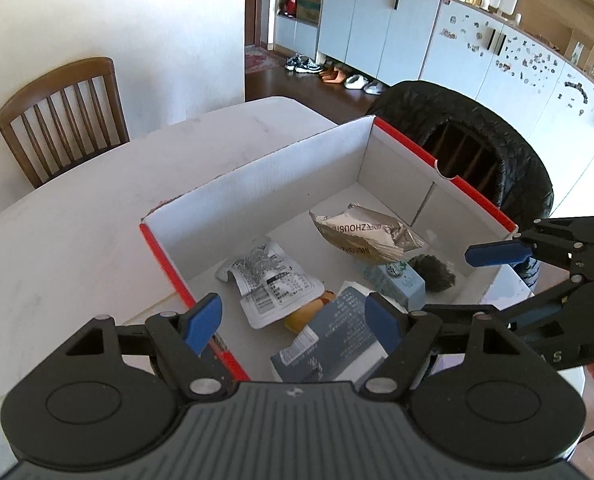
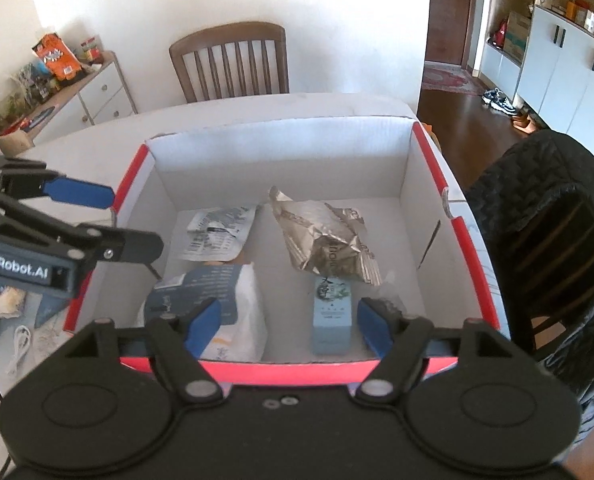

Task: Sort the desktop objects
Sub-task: 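Withdraw both tools from the red box toward the remaining table items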

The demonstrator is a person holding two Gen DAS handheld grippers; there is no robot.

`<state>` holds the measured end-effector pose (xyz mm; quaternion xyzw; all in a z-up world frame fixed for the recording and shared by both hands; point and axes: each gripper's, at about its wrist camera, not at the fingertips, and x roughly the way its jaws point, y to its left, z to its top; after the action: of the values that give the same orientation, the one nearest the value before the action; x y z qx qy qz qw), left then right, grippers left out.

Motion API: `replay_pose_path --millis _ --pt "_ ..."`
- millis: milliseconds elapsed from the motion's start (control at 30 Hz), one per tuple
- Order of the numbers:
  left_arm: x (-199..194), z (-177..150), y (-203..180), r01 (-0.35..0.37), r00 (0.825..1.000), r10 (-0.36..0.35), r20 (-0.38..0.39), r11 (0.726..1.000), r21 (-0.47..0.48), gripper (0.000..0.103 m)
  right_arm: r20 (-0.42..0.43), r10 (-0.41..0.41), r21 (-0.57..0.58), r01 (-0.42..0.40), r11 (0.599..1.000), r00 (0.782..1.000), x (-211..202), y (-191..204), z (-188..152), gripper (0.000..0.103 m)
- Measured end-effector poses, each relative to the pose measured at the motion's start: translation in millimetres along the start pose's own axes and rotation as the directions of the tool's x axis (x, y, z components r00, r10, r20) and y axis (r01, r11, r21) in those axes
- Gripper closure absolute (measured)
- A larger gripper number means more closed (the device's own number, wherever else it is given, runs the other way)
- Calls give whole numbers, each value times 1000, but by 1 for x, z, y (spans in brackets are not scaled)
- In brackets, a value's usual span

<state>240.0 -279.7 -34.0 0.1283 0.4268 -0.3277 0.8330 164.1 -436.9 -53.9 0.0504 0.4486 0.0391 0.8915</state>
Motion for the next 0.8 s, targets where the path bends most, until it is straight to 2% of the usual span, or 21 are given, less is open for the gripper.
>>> replay_pose_path --millis 400,500,567,800 --pt "-35 -27 3 8 997 -10 75 999 33 19 78 -7 95 0 995 997 -22 12 -12 21" --pt "-44 -35 6 18 995 -21 98 999 39 11 90 -20 115 10 993 996 -27 18 -15 21" --pt "-51 -42 9 24 993 -29 117 999 43 1 95 -33 122 21 992 995 -29 25 -18 21" --pt "-73 -68 31 44 988 -46 147 999 20 0 110 -48 117 35 992 993 -33 60 -28 21"
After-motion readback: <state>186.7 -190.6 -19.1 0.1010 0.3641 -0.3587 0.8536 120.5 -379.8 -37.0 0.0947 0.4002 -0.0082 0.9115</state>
